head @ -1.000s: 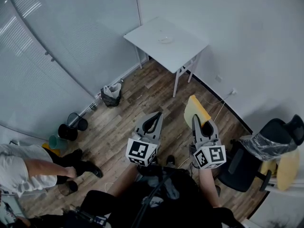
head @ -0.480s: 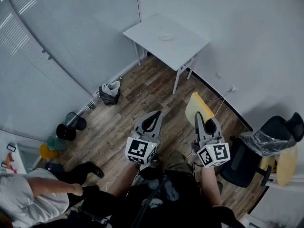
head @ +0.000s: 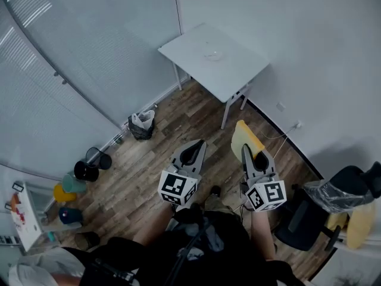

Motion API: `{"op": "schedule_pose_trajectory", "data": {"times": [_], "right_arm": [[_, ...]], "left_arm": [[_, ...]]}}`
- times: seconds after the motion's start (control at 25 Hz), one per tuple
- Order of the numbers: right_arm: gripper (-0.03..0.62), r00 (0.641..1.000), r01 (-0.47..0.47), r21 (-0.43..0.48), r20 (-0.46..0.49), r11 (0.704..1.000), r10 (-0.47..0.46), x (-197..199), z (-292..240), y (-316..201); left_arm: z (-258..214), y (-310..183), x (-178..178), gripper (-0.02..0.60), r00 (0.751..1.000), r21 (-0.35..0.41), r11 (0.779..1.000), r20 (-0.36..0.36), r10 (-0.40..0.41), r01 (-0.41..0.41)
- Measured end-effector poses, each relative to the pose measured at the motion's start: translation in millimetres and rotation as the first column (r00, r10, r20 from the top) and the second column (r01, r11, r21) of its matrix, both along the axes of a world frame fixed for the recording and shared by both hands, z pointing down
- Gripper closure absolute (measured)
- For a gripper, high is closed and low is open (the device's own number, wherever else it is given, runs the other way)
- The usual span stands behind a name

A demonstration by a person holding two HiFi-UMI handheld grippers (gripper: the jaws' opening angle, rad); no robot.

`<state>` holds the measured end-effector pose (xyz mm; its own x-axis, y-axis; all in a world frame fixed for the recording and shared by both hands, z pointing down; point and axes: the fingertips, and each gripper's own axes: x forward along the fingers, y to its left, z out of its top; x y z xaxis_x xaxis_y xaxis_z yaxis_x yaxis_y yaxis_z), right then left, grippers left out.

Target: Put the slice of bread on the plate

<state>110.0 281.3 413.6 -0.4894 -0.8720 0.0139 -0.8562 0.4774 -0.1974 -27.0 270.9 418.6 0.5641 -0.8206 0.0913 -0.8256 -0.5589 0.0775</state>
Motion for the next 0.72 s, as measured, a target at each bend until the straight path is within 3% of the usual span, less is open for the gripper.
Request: {"op": "schedule_pose_trajectory", "data": {"times": [0.36,0.72], "right_arm": [[0.499,0.998,0.067,-0.050,0.014,0.997,-0.066,31.0,16.9,-74.1],[0.500,0.994,0.106,-0.045,-0.010,0.993,-0.106,12.9,16.7,-184.0]], "left_arm": [[12.2,-64.2,43.0,0.577,0.999,-0.024,0.999,0.032,-0.028,0.029],[17.2,-175.3,29.4,0.577,0.999,-0.028,0.998,0.019,-0.050,0.050]]}}
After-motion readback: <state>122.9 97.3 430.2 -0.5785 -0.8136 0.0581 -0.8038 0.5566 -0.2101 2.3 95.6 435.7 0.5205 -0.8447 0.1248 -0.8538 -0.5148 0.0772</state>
